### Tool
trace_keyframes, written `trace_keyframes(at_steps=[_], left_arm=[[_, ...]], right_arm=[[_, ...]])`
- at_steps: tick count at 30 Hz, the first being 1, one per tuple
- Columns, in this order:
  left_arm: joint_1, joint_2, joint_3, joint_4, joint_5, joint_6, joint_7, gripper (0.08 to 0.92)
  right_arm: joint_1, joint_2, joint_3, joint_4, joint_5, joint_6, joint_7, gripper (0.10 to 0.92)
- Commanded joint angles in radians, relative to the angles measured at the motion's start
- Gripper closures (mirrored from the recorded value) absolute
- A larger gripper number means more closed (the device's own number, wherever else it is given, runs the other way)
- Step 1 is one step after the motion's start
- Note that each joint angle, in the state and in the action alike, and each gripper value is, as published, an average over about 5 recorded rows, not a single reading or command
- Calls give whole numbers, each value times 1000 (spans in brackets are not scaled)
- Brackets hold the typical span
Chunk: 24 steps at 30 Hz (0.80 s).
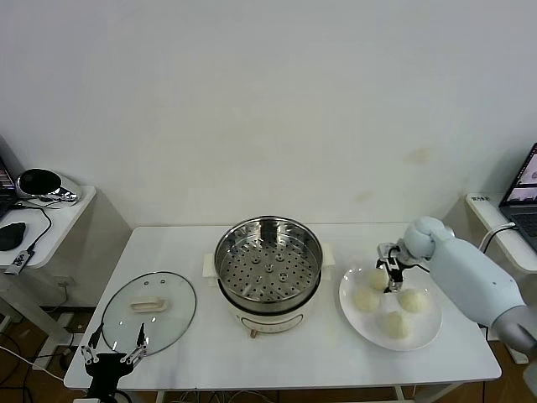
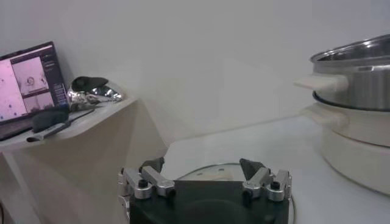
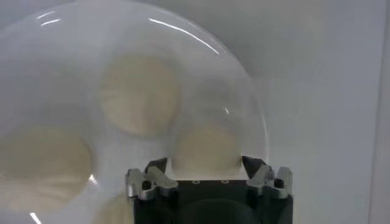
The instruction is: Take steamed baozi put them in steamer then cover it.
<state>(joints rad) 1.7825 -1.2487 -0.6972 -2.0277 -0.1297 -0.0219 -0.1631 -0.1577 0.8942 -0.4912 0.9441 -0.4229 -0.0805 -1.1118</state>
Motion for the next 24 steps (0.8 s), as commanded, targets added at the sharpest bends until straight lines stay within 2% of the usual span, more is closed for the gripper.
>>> trace_keyframes(at_steps=[1,12,19,24], left_arm=[[0,1,-1,-1,2,-1,0,177],[7,6,-1,-3,3,-8,4,177],[-5,17,11,0,-1,-8,14,177],[-21,24,22,9,-5,-13,16,177]], right_arm=[[15,22,-15,-30,-7,-5,-4,359],[70,-77,-74,94,77,-2,-13,418],[274,-173,-166,216,252,-12,-34,414],[497,-139,-299,214,389,-11,-47,414]])
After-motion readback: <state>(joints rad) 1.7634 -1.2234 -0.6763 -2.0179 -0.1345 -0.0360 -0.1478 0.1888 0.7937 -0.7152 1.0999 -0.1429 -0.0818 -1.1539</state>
